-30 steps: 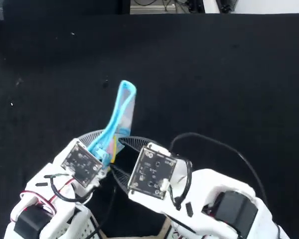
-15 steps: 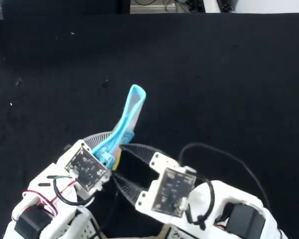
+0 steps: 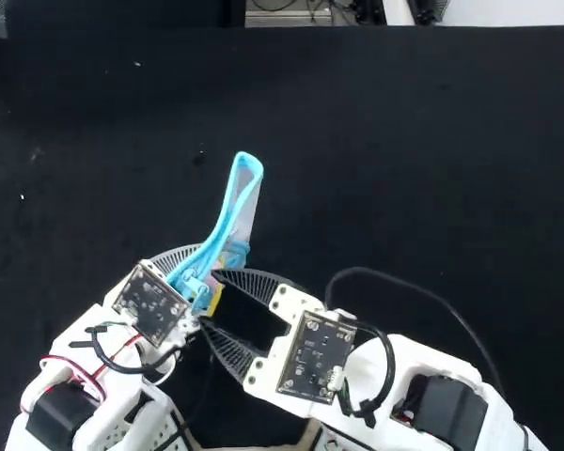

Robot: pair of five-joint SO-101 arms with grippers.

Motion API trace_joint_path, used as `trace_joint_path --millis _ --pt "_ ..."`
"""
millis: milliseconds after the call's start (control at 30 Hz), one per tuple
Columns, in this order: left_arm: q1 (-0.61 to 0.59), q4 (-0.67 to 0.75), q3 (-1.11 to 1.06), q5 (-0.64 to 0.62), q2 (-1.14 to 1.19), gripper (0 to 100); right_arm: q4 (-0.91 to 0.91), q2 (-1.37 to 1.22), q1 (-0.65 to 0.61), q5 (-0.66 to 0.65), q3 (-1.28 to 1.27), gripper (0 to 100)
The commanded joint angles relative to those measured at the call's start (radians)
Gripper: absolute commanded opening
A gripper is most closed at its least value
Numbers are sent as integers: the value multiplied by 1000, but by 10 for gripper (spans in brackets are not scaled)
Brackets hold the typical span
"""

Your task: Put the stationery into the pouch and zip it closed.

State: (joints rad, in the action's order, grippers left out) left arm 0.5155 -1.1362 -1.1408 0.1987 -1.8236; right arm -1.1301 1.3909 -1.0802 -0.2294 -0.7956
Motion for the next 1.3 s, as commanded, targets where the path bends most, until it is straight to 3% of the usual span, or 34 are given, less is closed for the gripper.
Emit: trace_joint_path --millis 0,100,300,767,900,1067,1267 --pt "19 26 28 -15 0 30 63 -59 -6 0 -50 154" --pt "15 23 38 -15 0 30 91 -58 54 -2 -45 11" --pt "12 23 31 -15 0 30 106 -56 203 -51 5 11" --pt "10 23 38 -11 -2 34 107 -59 347 -107 70 11" --pt "10 28 38 -9 -2 34 58 -58 321 -110 79 17" --pt "10 31 36 -9 -2 34 -121 -59 207 -41 162 132" --pt "10 31 36 -9 -2 34 -146 -56 184 -43 116 135"
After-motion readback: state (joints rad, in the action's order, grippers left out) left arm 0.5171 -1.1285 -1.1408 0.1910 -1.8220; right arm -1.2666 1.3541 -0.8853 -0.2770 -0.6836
